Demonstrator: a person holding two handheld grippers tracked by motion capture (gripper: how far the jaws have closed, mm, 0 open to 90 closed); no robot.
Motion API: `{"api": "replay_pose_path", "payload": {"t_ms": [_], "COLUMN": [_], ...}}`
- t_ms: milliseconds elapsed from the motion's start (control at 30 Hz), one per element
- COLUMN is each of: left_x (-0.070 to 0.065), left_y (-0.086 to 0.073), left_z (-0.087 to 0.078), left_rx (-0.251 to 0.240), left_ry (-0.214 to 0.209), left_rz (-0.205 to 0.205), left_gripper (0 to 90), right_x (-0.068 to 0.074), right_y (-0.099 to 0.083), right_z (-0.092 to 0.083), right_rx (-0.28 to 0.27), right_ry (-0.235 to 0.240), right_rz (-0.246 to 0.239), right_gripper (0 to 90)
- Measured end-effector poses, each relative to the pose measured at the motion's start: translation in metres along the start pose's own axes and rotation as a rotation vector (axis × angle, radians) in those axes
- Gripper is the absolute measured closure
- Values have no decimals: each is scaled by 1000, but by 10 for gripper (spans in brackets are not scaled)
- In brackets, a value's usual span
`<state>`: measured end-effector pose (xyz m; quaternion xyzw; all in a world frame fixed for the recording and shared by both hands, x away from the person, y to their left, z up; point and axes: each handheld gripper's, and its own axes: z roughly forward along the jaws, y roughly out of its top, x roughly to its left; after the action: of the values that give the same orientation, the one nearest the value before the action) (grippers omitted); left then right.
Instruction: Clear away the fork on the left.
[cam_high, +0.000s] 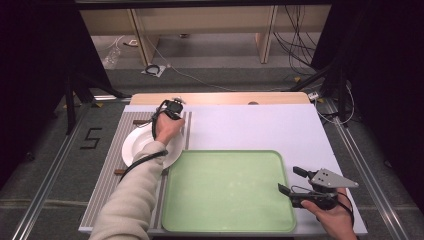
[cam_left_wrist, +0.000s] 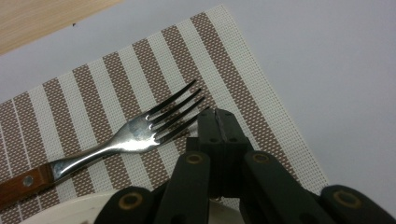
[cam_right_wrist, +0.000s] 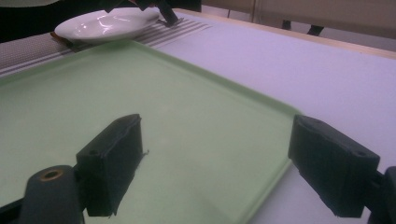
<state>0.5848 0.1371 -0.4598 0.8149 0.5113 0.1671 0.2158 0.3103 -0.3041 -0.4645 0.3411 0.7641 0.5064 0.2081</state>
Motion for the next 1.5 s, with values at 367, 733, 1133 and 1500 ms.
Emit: {"api": "replay_pose_path", "payload": {"t_ms": [367,733,1133,1500], "left_x": [4,5,11,12], "left_y": [0,5,12,19], "left_z": [8,14,18,23], "left_rx": [34,57,67,65], "left_ry": [12,23,34,48], "left_rz": [-10,-12,-22,-17], "left_gripper": [897,898,898,898], "right_x": [0,0,0,0], "right_y": [0,0,-1,-1], "right_z": [0,0,0,0], "right_rx": [1,3,3,6], "right_ry": [0,-1,-4,-4], "right_rz": [0,-2,1,1], "right_gripper": [187,186,187,187]}}
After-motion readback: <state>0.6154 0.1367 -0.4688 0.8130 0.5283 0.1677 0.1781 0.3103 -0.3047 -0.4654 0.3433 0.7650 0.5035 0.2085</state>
